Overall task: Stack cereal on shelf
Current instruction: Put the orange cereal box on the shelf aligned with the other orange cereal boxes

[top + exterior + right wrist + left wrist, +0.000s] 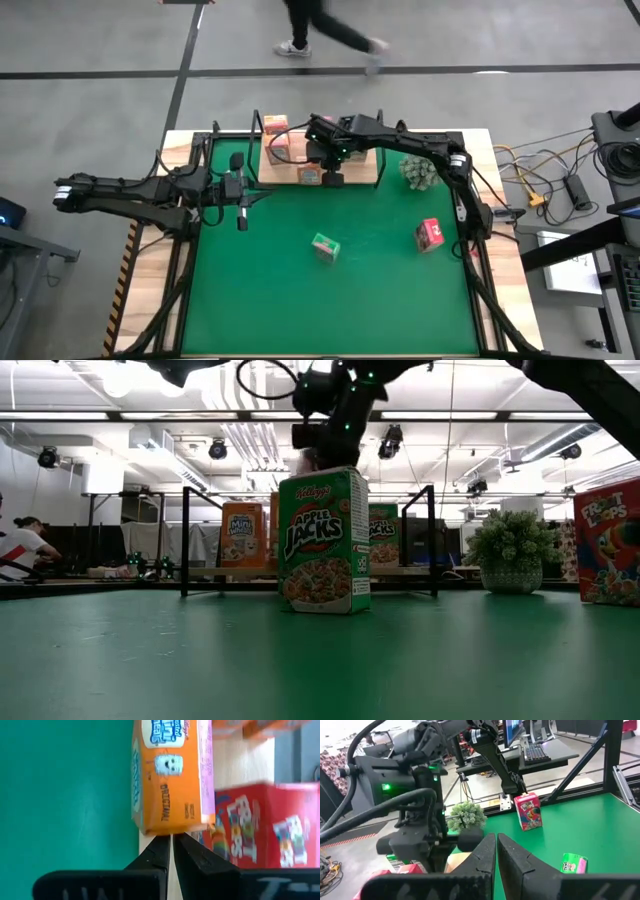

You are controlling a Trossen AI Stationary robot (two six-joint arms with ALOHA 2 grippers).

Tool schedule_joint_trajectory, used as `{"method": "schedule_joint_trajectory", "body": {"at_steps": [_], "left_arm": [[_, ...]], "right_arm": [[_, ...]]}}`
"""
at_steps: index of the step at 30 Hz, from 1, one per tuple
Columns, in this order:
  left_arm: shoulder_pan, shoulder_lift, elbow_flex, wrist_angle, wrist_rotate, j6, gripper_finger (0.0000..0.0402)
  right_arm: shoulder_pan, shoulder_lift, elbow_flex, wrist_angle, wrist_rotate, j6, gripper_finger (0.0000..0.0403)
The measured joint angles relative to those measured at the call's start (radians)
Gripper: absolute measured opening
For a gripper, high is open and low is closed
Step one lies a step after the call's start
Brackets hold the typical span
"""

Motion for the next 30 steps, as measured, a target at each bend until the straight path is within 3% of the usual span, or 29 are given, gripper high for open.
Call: {"method": "schedule_joint_trajectory", "body": {"at_steps": [9, 20, 25, 30], "left_arm": [[0.000, 0.000, 0.000, 0.015, 0.000, 0.000, 0.0000], [0.000, 0.005, 0.000, 0.019, -0.023, -0.052, 0.0000], [0.000, 0.053, 0.000, 0.027, -0.163, -0.095, 0.0000], [0.009, 0.133, 0.000, 0.073, -0.232, -0.088, 0.0000]], "right_arm": [[0.008, 0.000, -0.034, 0.217, -0.003, -0.029, 0.0013], [0.015, -0.052, -0.042, 0.133, -0.003, -0.034, 0.0013], [0.041, -0.147, -0.152, 0.163, -0.008, -0.013, 0.0012], [0.085, -0.279, -0.364, 0.353, -0.011, 0.021, 0.0012]]}}
